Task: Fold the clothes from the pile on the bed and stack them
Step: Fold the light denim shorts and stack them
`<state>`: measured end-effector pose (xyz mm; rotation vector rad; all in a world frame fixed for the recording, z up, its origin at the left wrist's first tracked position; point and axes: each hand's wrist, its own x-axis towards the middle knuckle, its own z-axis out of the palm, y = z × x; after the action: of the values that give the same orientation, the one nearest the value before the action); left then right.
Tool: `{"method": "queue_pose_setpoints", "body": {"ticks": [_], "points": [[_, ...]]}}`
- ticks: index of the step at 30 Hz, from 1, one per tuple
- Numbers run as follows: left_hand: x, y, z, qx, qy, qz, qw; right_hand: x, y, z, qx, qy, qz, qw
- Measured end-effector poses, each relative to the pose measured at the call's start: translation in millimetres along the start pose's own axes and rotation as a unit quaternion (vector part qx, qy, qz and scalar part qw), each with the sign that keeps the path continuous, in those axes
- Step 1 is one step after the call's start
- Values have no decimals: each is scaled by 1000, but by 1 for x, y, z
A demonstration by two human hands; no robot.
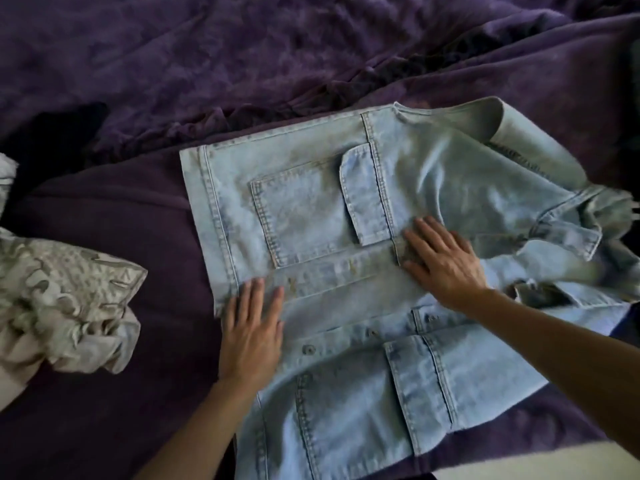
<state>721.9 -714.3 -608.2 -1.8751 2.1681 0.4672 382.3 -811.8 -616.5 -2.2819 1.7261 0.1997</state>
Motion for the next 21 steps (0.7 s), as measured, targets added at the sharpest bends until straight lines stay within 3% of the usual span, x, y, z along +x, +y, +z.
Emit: {"method": "queue_pose_setpoints", "body": {"ticks": [3,5,8,11,16,19,21], "points": [[-28,-2,-2,-35,24,-55,998,-17,-5,-14,21,49,1,999],[-48,8,-6,-73,25,-32,997,-46,-15,-22,40,83,-48,995],[-85,31,-11,-90,-39,4,995,-99,-28,-21,68,-59,-15,996],[-107,42,-5,-80,-45,-42,995,-149,-28,-9,20,-167,63,984],[-124,40,-12,-292,-28,-123,948,-216,-20,-7,99,-137,110,979],[-132,34,-26,-380,-19,-132,915,-190,-5,-20,79,-27,132,988],[-127,32,-30,-414,-33,-126,901,-150,6,-28,34,-5,120,992]]}}
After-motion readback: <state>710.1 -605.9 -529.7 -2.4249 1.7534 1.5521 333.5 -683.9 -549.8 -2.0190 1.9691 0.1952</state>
